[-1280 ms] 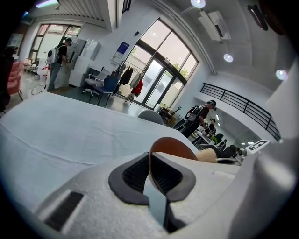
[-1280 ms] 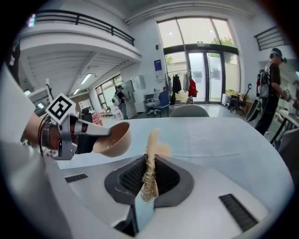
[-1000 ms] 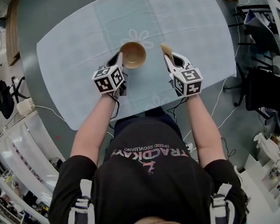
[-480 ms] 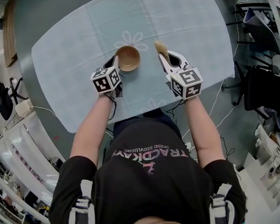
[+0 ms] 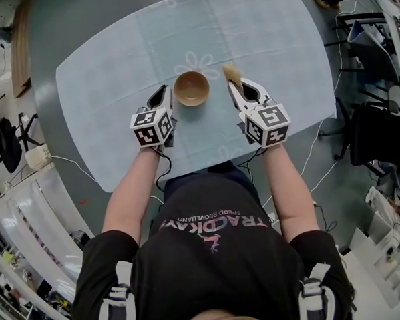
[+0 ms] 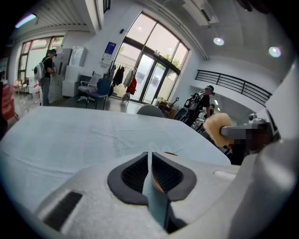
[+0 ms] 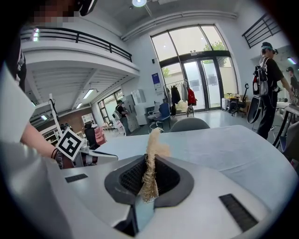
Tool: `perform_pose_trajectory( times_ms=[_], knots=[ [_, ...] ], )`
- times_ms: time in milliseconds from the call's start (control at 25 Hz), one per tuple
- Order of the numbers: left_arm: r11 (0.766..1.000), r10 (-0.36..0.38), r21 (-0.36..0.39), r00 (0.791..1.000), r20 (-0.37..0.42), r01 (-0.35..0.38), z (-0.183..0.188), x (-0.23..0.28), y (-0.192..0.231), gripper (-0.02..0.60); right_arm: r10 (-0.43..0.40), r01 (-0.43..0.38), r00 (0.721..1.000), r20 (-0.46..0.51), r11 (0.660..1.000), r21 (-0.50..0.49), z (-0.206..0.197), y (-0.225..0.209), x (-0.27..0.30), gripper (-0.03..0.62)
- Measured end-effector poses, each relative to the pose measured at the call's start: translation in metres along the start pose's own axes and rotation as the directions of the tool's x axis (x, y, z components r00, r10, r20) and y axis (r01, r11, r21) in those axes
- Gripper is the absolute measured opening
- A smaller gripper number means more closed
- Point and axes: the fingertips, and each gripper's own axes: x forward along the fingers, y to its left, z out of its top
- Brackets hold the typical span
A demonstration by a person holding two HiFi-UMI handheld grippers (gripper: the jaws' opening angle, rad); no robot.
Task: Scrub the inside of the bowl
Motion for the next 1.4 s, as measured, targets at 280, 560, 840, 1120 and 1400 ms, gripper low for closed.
perform_pose_trajectory(
  times_ms=[280,560,840,1120,1400],
  knots=[
    [0.947,-0.127,0.318,0.967,0.222,0.051,0.081,-0.089,-0.036,0.023,-0.003,0.006,0.989,0.15,1.0,-0.019,0.051,0.048,-0.022,0.032],
    [0.912,-0.213,0.406,0.919,0.333,0.064,0.12,-0.173,-0.052,0.017,-0.016,0.04,0.964,0.266,0.995,-0.088,0.096,0.105,-0.06,0.032],
    [0.932,-0.228,0.348,0.908,0.352,0.099,0.114,-0.218,-0.042,0.015,-0.058,0.101,0.944,0.323,0.988,-0.118,0.104,0.144,-0.101,0.032],
    [0.909,-0.276,0.389,0.917,0.289,0.151,0.09,-0.226,-0.049,0.015,-0.11,0.132,0.949,0.295,0.99,-0.056,0.066,0.159,-0.111,0.032],
    [0.884,-0.329,0.419,0.912,0.245,0.206,0.073,-0.229,-0.059,0.015,-0.142,0.158,0.951,0.274,0.987,-0.037,0.043,0.172,-0.12,0.032]
  ],
)
